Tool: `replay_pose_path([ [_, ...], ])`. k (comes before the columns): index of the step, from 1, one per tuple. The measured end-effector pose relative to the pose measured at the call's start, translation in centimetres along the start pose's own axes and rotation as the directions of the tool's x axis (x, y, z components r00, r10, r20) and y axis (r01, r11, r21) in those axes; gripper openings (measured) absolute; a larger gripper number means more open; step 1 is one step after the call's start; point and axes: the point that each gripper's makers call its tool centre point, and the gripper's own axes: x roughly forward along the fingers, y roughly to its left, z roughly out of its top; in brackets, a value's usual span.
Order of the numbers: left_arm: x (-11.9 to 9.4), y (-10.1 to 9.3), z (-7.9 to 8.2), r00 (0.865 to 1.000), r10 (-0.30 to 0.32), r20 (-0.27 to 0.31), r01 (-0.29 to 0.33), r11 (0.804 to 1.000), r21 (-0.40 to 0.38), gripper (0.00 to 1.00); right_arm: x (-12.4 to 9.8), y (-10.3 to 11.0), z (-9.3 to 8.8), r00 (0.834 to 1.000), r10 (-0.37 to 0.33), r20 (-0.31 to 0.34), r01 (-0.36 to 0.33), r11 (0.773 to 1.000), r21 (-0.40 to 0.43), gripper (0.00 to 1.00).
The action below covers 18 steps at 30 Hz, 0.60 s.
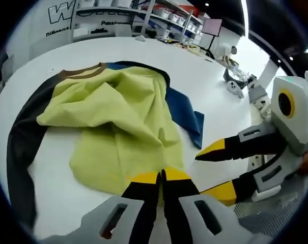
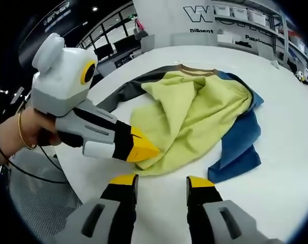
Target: Fold the garment on the visible template until the final outline fits inside the template.
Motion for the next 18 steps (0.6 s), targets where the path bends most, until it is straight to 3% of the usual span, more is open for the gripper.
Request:
replay_pose_path([
  [6, -0.7, -0.1, 0.3, 1.000, -0.019, 0.006, 0.019, 1.000, 0.020, 0.03, 0.2, 0.1, 0.1, 1.000, -0.004, -0.004, 0.004, 1.000, 0.014, 0.33],
  [11, -2.0, 0.5, 0.9, 0.999, -0.024, 0.041, 0.025, 1.000, -0.018, 0.03, 0.6, 0.4, 0.4, 1.000, -0.012, -0.002, 0.012, 1.000, 0.026, 0.32],
  [14, -3.0, 0.7, 1.6, 0.996, -0.018, 0.087, 0.020, 1.000, -0.024, 0.03, 0.8, 0.5, 0.3, 1.000, -0.020, -0.002, 0.020, 0.998, 0.052, 0.30],
  [18, -4.4, 1.6, 1.7, 0.996, 0.017, 0.091, -0.015, 1.000, -0.018, 0.03, 1.0, 0.4, 0.4, 0.999, -0.044, 0.007, 0.042, 0.993, 0.107, 0.23],
])
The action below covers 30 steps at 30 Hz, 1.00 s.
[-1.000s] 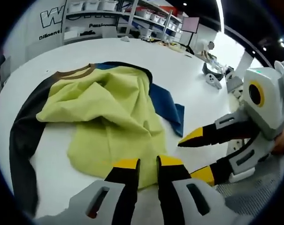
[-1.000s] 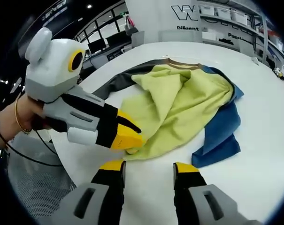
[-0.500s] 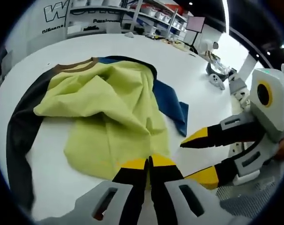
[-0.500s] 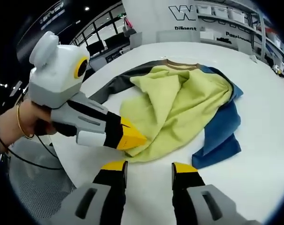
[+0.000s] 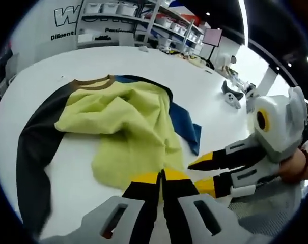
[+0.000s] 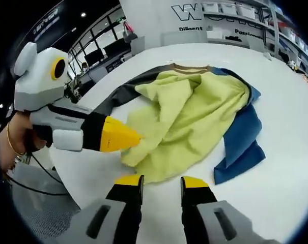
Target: Fold the garment on the visible template until the final outline fits inside the template.
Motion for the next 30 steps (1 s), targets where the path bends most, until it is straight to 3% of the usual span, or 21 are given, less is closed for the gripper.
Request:
replay_pose_path([
  [11, -3.4, 2.7, 1.6, 0.994, 0.062, 0.090, -0.054, 0.994, -0.092, 0.03, 0.5, 0.7, -0.5, 0.997, -0.068, -0.025, 0.070, 0.996, 0.063, 0.32],
  [16, -4.4, 3.4, 1.8, 0.992, 0.075, 0.101, -0.065, 0.993, -0.101, 0.03, 0.8, 0.5, -0.6, 0.992, -0.127, -0.026, 0.127, 0.991, 0.029, 0.21],
  [20, -5.3, 4.3, 2.2, 0.987, 0.101, 0.124, -0.087, 0.989, -0.118, 0.03, 0.4, -0.5, -1.1, 0.983, -0.171, -0.059, 0.169, 0.985, -0.044, 0.00],
  [22, -5.8, 4.8, 2.2, 0.985, 0.116, 0.126, -0.100, 0.987, -0.124, 0.03, 0.2, -0.4, -1.3, 0.987, -0.149, -0.059, 0.149, 0.989, 0.002, 0.00],
  [30, -7.2, 6.5, 2.7, 0.976, 0.158, 0.149, -0.136, 0.979, -0.149, 0.03, -0.7, -1.2, -1.3, 0.990, -0.125, -0.071, 0.127, 0.992, 0.023, 0.00],
])
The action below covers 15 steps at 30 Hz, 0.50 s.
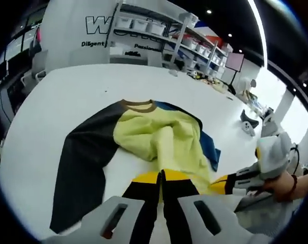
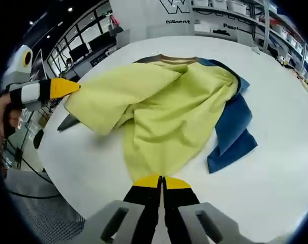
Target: Fold the garment on the visible template until the final outline fits inside the template.
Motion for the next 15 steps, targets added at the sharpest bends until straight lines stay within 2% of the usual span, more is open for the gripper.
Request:
replay_pose_path([
  [6, -0.6, 0.7, 0.2, 1.000, 0.018, 0.006, -0.018, 1.000, -0.002, 0.03, -1.3, -0.8, -0.2, 1.000, -0.007, -0.005, 0.007, 1.000, -0.013, 0.00],
  [11, -1.4, 1.5, -0.3, 0.999, 0.041, -0.003, -0.041, 0.999, 0.012, 0.03, -2.7, -3.4, -1.3, 0.998, -0.059, -0.018, 0.058, 0.998, -0.026, 0.00],
  [15, -2.2, 2.2, -1.4, 0.998, 0.063, -0.026, -0.063, 0.998, 0.008, 0.03, -3.5, -4.8, -2.2, 0.996, -0.067, -0.052, 0.066, 0.998, -0.024, 0.00],
])
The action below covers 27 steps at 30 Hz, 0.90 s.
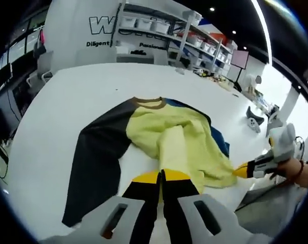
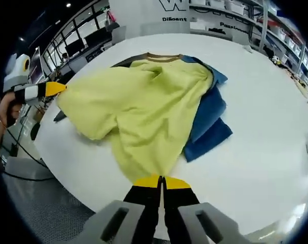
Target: Fold the garment on the visible template until the final outline fits inside the template.
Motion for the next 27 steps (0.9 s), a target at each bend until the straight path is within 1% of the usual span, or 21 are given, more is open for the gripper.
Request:
replay_pose_path([
  [2, -0.6, 0.3, -1.2, 0.999, 0.014, -0.032, -0.013, 1.000, 0.015, 0.03, -0.7, -1.0, -0.1, 1.000, -0.007, -0.010, 0.007, 1.000, -0.010, 0.00],
  [3, -0.7, 0.4, -1.4, 0.999, 0.015, -0.036, -0.014, 1.000, 0.019, 0.03, -0.8, -1.2, -0.1, 1.000, -0.009, -0.012, 0.008, 1.000, -0.010, 0.00],
  [5, -1.0, 0.7, -2.3, 0.998, 0.025, -0.058, -0.024, 0.999, 0.023, 0.03, -1.3, -2.2, 0.1, 1.000, -0.021, -0.016, 0.021, 1.000, -0.015, 0.00],
  [7, -1.3, 0.7, -3.4, 0.996, 0.030, -0.082, -0.027, 0.999, 0.031, 0.03, -1.6, -3.1, 0.0, 0.999, -0.031, -0.026, 0.030, 0.999, -0.037, 0.00],
  [9, -1.6, 0.5, -4.1, 0.995, 0.026, -0.097, -0.023, 0.999, 0.036, 0.03, -1.8, -3.7, -0.1, 0.999, -0.040, -0.033, 0.038, 0.998, -0.056, 0.00],
  [10, -1.8, 0.2, -4.9, 0.993, 0.022, -0.113, -0.018, 0.999, 0.034, 0.03, -2.0, -4.2, -0.3, 0.998, -0.046, -0.040, 0.043, 0.997, -0.069, 0.00],
  [12, -1.9, -0.1, -5.6, 0.992, 0.016, -0.123, -0.012, 0.999, 0.033, 0.03, -2.3, -4.5, -0.4, 0.998, -0.047, -0.046, 0.043, 0.996, -0.077, 0.00],
  [15, -2.2, -1.0, -7.4, 0.986, 0.007, -0.165, 0.000, 0.999, 0.046, 0.03, -2.5, -4.5, -0.7, 0.997, -0.039, -0.062, 0.033, 0.995, -0.098, 0.00],
  [16, -2.2, -1.1, -7.7, 0.986, 0.009, -0.164, -0.002, 0.999, 0.043, 0.03, -2.6, -4.6, -0.8, 0.997, -0.040, -0.064, 0.033, 0.994, -0.104, 0.00],
  [18, -2.2, -1.7, -8.5, 0.984, 0.009, -0.178, -0.002, 0.999, 0.037, 0.03, -2.8, -5.0, -1.0, 0.995, -0.054, -0.078, 0.043, 0.988, -0.146, 0.00],
  [19, -2.2, -2.0, -9.0, 0.981, 0.010, -0.196, 0.002, 0.998, 0.061, 0.03, -2.9, -5.3, -0.9, 0.995, -0.073, -0.072, 0.061, 0.985, -0.161, 0.00],
  [21, -2.2, -2.1, -9.6, 0.977, 0.036, -0.211, -0.024, 0.998, 0.056, 0.03, -2.9, -5.9, -0.8, 0.993, -0.099, -0.059, 0.088, 0.982, -0.169, 0.00],
  [22, -2.1, -2.3, -10.0, 0.975, 0.031, -0.222, -0.017, 0.998, 0.061, 0.03, -2.9, -6.4, -0.9, 0.992, -0.113, -0.059, 0.102, 0.981, -0.165, 0.00],
  [24, -2.1, -2.4, -10.8, 0.969, 0.045, -0.242, -0.034, 0.998, 0.049, 0.03, -3.0, -7.0, -0.8, 0.991, -0.123, -0.047, 0.115, 0.983, -0.143, 0.00],
  [25, -2.2, -2.4, -11.0, 0.968, 0.049, -0.248, -0.036, 0.998, 0.056, 0.03, -3.0, -7.0, -0.8, 0.991, -0.124, -0.045, 0.117, 0.983, -0.139, 0.00],
  [26, -2.5, -1.9, -11.8, 0.953, 0.091, -0.288, -0.064, 0.993, 0.101, 0.03, -3.0, -7.1, -1.1, 0.990, -0.129, -0.050, 0.120, 0.982, -0.143, 0.00],
  [27, -2.6, -1.6, -12.1, 0.948, 0.109, -0.298, -0.076, 0.990, 0.120, 0.03, -3.0, -7.2, -1.2, 0.990, -0.130, -0.054, 0.121, 0.982, -0.145, 0.00],
])
